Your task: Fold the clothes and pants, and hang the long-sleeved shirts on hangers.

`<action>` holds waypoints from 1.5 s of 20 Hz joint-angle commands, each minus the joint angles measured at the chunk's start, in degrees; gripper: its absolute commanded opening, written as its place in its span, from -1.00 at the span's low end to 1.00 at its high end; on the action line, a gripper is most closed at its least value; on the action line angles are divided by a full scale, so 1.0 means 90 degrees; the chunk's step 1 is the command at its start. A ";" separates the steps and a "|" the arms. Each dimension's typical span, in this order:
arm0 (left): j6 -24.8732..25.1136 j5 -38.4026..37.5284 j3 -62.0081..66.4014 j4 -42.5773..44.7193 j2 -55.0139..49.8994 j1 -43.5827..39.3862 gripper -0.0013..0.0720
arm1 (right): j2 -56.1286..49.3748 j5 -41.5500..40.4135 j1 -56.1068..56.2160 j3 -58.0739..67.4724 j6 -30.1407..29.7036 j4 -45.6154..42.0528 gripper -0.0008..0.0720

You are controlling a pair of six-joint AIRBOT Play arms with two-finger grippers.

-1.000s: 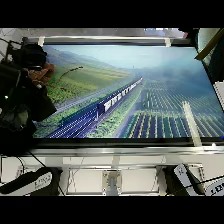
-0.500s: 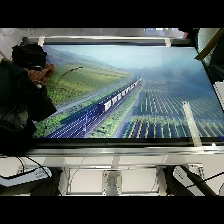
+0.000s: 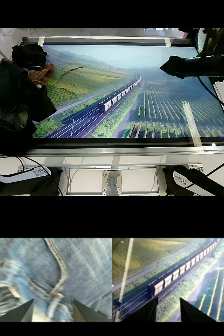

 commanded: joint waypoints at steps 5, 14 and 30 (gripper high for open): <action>0.1229 -0.0505 0.0000 0.0126 0.0109 0.1039 0.41 | -0.0185 -0.0104 0.0284 0.0005 0.0056 -0.0260 -0.02; 0.2018 0.0075 0.0002 -0.0333 -0.0612 0.0780 0.40 | -0.0185 -0.0153 0.0284 0.0005 0.0053 -0.0141 -0.02; 0.4182 -0.0005 0.0763 -0.6445 0.1717 -0.0806 -0.93 | 0.0170 0.0979 0.0039 0.2008 -0.0697 -0.0590 -0.03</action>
